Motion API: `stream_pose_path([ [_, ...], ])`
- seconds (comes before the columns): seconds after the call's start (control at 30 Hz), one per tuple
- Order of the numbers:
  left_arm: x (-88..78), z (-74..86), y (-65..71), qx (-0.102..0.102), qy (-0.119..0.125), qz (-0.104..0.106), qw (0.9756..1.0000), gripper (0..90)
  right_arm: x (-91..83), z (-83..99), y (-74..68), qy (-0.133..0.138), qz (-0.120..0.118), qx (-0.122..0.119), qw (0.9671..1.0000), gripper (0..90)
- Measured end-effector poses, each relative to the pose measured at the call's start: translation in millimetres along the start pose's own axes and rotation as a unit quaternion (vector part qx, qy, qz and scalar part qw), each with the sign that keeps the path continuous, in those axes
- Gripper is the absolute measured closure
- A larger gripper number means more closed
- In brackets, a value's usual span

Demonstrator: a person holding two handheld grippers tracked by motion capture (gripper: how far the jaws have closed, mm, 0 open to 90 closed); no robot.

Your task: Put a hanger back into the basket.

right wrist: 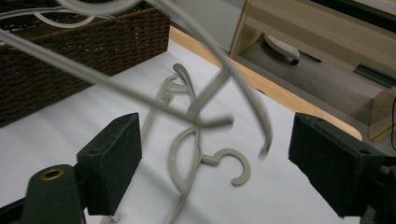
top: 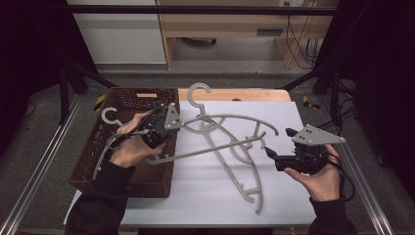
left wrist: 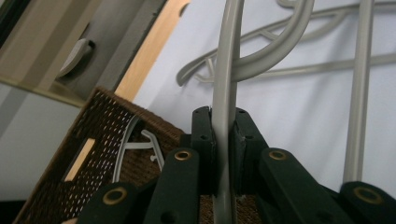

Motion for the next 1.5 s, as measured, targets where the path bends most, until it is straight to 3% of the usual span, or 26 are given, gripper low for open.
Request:
stream_pose_path([
  [0.13,-5.4,10.4,-15.1,-0.046,0.003,-0.031,0.9984,81.3,0.3,12.8,1.7,0.003,0.002,0.013,0.9999,15.4],
  [0.23,-11.4,20.1,-25.5,-0.079,0.006,-0.053,0.9954,81.3,3.8,23.0,1.7,-0.003,0.002,0.020,0.9998,14.5],
  [0.4,-20.7,41.3,-42.9,-0.133,0.003,-0.090,0.9871,81.3,10.9,38.0,-1.1,-0.011,-0.003,0.029,0.9995,14.4],
  [0.57,-26.8,66.8,-60.3,-0.178,0.003,-0.122,0.9764,81.3,15.5,48.1,-3.0,-0.015,-0.007,0.039,0.9991,14.4],
  [0.87,-27.4,102.7,-78.4,-0.215,-0.017,-0.148,0.9652,81.3,22.5,54.0,-4.8,-0.021,-0.008,0.050,0.9985,14.2],
  [0.97,-25.9,117.1,-83.6,-0.230,-0.030,-0.158,0.9598,81.3,25.4,55.4,-5.8,-0.026,-0.009,0.045,0.9986,13.6],
  [1.1,-22.9,134.0,-87.5,-0.241,-0.041,-0.168,0.9550,81.3,27.5,56.5,-6.1,-0.031,-0.010,0.043,0.9985,13.4],
  [1.3,-16.8,152.6,-91.4,-0.250,-0.053,-0.173,0.9513,81.3,30.9,56.3,-7.3,-0.033,-0.012,0.045,0.9984,13.4],
  [1.5,-11.6,166.1,-92.2,-0.250,-0.068,-0.171,0.9506,81.3,32.1,56.5,-7.6,-0.034,-0.012,0.043,0.9984,13.4],
])
Point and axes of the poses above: each handheld gripper's, and its own axes: x roughly forward along the jaws, z roughly out of its underside, y roughly to its right, the point moved 6 cm from there along x, roughly forward along the jaws, and after that the axes turned 9 degrees about -z, right-handed, at the moved point
